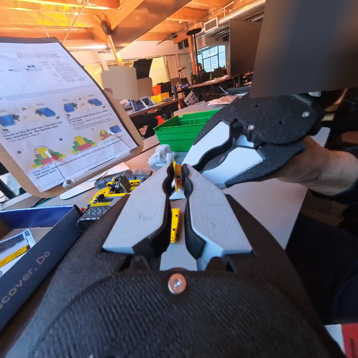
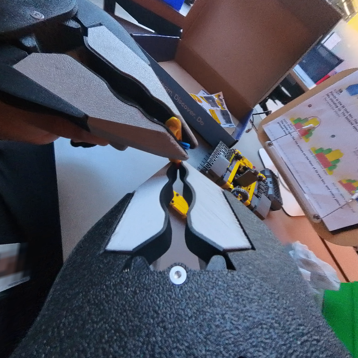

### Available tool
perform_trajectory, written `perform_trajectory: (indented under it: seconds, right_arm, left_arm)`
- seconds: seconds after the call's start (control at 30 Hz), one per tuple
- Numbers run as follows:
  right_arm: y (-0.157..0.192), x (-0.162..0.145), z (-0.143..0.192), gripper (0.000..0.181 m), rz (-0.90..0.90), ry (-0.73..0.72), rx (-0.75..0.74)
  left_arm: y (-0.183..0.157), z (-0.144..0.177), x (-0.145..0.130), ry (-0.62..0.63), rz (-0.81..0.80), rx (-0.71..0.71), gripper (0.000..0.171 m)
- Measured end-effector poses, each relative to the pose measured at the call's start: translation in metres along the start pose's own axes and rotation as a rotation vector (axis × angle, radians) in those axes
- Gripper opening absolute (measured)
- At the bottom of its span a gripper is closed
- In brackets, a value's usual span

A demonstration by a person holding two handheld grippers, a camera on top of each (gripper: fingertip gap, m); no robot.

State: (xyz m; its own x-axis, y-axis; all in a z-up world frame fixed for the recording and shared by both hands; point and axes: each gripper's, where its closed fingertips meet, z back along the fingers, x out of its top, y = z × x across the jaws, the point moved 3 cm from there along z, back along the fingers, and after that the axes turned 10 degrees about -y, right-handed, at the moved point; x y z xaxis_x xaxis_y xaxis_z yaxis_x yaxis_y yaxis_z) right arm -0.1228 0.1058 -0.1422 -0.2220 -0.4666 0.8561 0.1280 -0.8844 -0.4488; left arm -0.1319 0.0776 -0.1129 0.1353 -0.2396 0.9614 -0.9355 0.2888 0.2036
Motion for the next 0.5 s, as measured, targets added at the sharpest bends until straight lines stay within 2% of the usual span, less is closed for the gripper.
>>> perform_trajectory:
  seconds: [0.23, 0.5]
  right_arm:
    - [0.001, -0.0007, -0.0014, 0.0, -0.093, -0.028, 0.051]
    - [-0.0004, 0.0029, -0.0017, 0.001, -0.218, -0.073, 0.108]
  left_arm:
    - [-0.0012, 0.0003, -0.0009, 0.001, -0.07, 0.017, 0.005]
    - [-0.0037, 0.0008, 0.0026, 0.013, -0.253, 0.042, 0.005]
